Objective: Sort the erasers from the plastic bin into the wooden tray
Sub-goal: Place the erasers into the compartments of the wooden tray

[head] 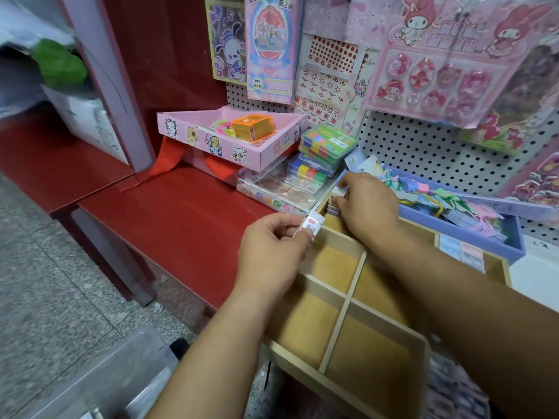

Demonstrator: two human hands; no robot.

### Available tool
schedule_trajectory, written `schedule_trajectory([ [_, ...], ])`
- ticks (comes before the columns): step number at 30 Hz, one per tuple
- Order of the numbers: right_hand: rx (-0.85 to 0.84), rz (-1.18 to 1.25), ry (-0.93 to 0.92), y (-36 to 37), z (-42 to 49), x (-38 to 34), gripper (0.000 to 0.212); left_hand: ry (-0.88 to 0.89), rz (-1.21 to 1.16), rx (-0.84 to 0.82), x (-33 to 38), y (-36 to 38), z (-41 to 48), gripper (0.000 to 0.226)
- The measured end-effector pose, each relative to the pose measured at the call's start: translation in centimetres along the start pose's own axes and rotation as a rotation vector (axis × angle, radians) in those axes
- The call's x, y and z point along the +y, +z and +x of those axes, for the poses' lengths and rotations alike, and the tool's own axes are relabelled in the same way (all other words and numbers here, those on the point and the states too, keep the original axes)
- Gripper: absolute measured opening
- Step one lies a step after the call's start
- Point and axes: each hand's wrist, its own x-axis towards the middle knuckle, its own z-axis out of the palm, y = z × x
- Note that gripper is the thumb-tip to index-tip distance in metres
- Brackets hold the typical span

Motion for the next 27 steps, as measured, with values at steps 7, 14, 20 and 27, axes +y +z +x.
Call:
schedule_trajectory([
  [7, -0.061, 0.575, 0.006, -1.2, -2.0, 0.1, 0.022, -0.01, -0.031, 0.009, -0.3, 0.1, 0.1, 0.013],
  [14, -0.393, 0.886, -0.148, -3.6, -5.2, -0.8, 0.007, 0.028, 0.013, -0.009, -0.7, 0.1, 0.2, 0.005],
  [20, -0.135, 0.664, 0.045, -2.7, -3.9, 1.6, 0.011, 0.142, 0.308, 0.104, -1.0, -0.7, 0.0, 0.008],
  [27, -0.002, 0.264, 0.019, -1.9, -2.6, 2.9, 0.015, 0.157, 0.56, 0.079, -1.2, -0.7, -0.4, 0.005],
])
